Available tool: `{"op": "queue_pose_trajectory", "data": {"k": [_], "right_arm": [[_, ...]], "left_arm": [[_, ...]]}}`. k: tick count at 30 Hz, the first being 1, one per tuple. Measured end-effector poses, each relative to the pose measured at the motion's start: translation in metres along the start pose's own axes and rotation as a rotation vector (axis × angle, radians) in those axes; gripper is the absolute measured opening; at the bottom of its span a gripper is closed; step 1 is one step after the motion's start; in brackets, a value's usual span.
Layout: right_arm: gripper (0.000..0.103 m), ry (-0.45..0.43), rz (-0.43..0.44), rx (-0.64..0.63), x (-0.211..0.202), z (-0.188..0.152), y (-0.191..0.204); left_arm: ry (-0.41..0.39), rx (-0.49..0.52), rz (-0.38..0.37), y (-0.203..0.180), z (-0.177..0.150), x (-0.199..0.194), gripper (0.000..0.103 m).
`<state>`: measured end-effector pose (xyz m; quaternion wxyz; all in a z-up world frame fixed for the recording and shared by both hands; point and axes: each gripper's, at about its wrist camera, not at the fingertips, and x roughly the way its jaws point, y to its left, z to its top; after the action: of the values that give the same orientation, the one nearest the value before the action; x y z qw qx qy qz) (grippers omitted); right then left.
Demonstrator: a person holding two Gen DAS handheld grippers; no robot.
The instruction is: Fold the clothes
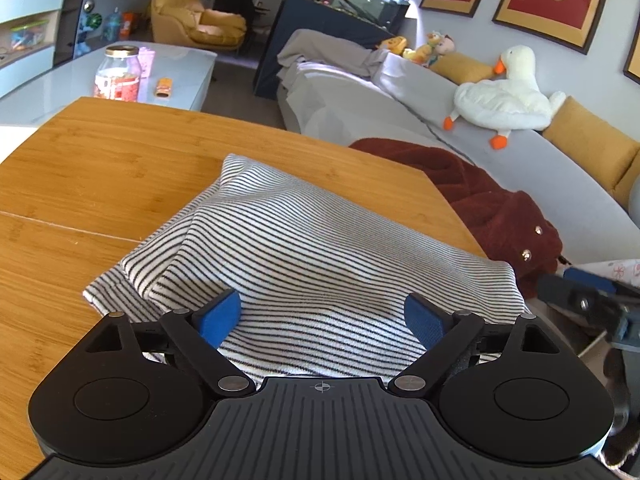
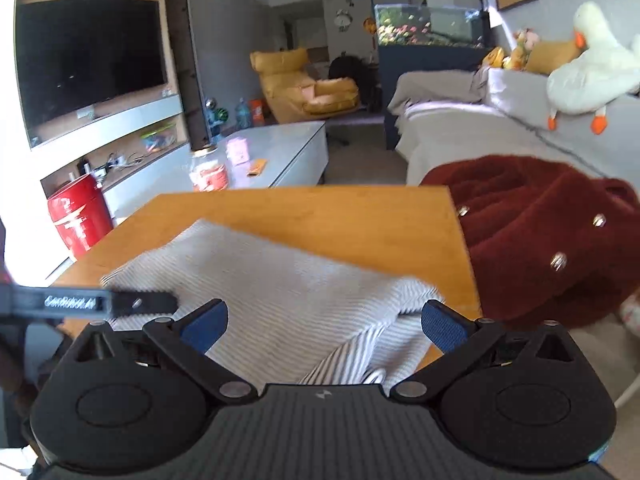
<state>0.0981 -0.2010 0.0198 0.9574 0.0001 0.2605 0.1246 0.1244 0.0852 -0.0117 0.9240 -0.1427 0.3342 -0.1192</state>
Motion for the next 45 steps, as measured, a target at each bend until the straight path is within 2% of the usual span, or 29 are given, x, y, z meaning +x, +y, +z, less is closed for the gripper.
{"op": "queue_pose_trajectory", "data": {"k": [3, 7, 9, 13, 15, 19, 22, 25, 27, 29, 32, 34, 35, 38, 40, 45], "right_arm": [[0.103, 0.004, -0.100, -0.060, 0.028, 0.008, -0.007], [0.103, 0.097, -0.161, -0.126, 0.065, -0.005, -0.007], [0.103, 0.118, -0.164, -0.113, 0.070, -0.014, -0.006], [0.103, 0.156, -0.150, -0.080, 0.069, -0.028, -0.003], [0.103, 0.162, -0.126, -0.099, 0.057, -0.035, 0.006], [0.103, 0.178, -0.035, -0.164, 0.024, -0.048, 0.028], [0.103, 0.171, 0.108, -0.237, -0.006, -0.049, 0.047], [0.103, 0.161, 0.256, -0.309, -0.037, -0.049, 0.065], [0.103, 0.088, 0.265, -0.376, -0.053, -0.043, 0.076], [0.101, 0.008, 0.262, -0.444, -0.064, -0.038, 0.084], [0.090, 0.072, 0.273, -0.476, -0.052, -0.042, 0.092], [0.089, 0.162, 0.284, -0.521, -0.039, -0.056, 0.097], [0.088, 0.162, 0.285, -0.552, -0.040, -0.061, 0.100], [0.088, 0.113, 0.326, -0.641, -0.058, -0.064, 0.110], [0.088, 0.076, 0.403, -0.681, -0.074, -0.062, 0.117], [0.088, 0.095, 0.498, -0.779, -0.075, -0.086, 0.143]], "left_arm": [[0.004, -0.003, 0.001, 0.001, 0.001, -0.001, 0.093], [0.014, -0.018, -0.012, 0.002, 0.002, -0.008, 0.094], [0.020, -0.030, -0.055, -0.001, 0.001, -0.019, 0.096], [0.071, -0.135, -0.243, 0.000, -0.006, -0.028, 0.096], [0.106, -0.163, -0.274, 0.002, -0.010, -0.023, 0.096], [0.100, -0.083, -0.181, 0.011, -0.009, -0.018, 0.096], [0.085, 0.001, -0.105, 0.019, -0.003, -0.020, 0.096], [0.082, 0.082, -0.049, 0.024, 0.001, -0.027, 0.090], [0.074, 0.135, -0.031, 0.020, -0.007, -0.044, 0.096], [0.066, 0.187, -0.012, 0.016, -0.015, -0.060, 0.096], [0.064, 0.274, 0.020, 0.010, -0.030, -0.083, 0.098], [0.091, 0.351, 0.052, 0.004, -0.049, -0.093, 0.098], [0.104, 0.389, 0.069, 0.001, -0.059, -0.097, 0.098], [0.088, 0.389, 0.108, 0.006, -0.065, -0.111, 0.098], [0.069, 0.346, 0.110, 0.012, -0.062, -0.120, 0.099], [0.064, 0.337, 0.118, 0.017, -0.062, -0.133, 0.101]]}}
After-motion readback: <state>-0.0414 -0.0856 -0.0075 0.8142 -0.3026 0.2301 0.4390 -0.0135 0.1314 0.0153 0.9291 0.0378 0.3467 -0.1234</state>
